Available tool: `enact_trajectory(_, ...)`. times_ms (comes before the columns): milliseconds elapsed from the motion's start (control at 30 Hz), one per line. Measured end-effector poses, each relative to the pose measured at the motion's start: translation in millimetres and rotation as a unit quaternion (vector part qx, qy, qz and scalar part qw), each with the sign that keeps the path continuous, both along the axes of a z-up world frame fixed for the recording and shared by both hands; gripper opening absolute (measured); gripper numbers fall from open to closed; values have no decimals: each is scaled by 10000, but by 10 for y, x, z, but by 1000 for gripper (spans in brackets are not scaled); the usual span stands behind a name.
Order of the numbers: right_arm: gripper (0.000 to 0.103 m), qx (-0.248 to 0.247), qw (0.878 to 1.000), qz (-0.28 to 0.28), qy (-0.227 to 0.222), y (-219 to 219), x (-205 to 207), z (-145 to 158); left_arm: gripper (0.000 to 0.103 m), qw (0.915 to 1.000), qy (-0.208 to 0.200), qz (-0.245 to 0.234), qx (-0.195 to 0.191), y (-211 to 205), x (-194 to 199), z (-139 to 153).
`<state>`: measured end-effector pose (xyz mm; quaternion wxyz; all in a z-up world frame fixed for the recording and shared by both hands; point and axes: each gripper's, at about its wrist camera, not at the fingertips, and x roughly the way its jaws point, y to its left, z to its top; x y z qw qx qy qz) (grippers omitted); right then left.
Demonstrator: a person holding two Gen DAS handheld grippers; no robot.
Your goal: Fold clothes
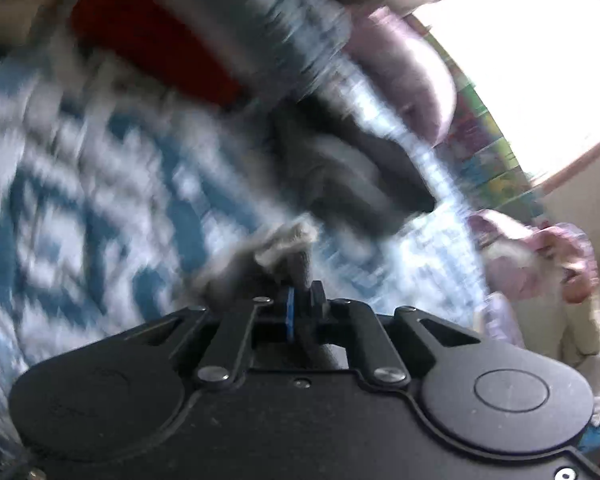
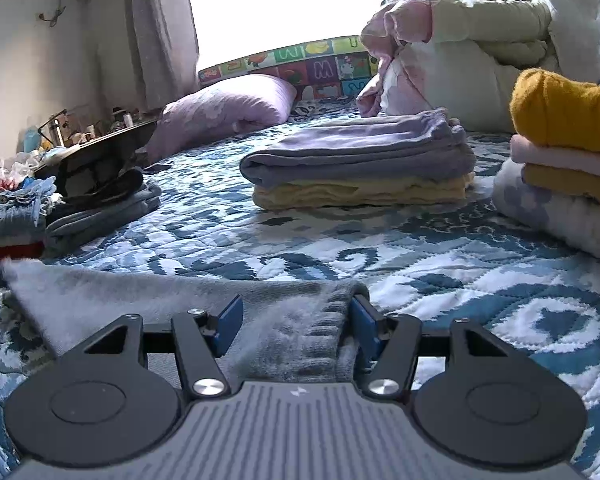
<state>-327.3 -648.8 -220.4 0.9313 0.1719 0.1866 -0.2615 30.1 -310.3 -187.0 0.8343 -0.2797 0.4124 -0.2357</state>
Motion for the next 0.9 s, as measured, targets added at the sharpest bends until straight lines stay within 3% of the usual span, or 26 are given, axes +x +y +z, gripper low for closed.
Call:
enact_trajectory(67,59,-21,10000,26,78,-6,36,-11,4,9996,-277,-53,25,20,-33,80)
enact_trajectory(200,59,20,9998,-37,216,-35,84,-38,5,9997,141,-60,183,58,84,-266)
enact_trajectory(300,59,85,9995,-64,281,-55,79,-47,11,9996,238,-23,119,102,35,-273)
enact_trajectory(433,59,133,9997,-89,203,-75,40,-21,17,9965,-333,161,753,109,-138,-6)
enact_trajectory(533,59,-101,9998,-36,141,-23,2,73,17,9857,-1136,-205,1228,-64,-324,237)
enact_trajectory(633,59,-365,9991,201,120,70,-15,138,17,9762,-1464,-1004,1249,-307,-463,269)
enact_trajectory(767,58,-575,9963,580,255,184,70,128,19,9505,-1741,-1924,1711,-843,-552,2)
enact_trajectory(900,59,-311,9948,611,756,110,255,-39,20,9446,-1788,-1789,2093,-989,-495,-301)
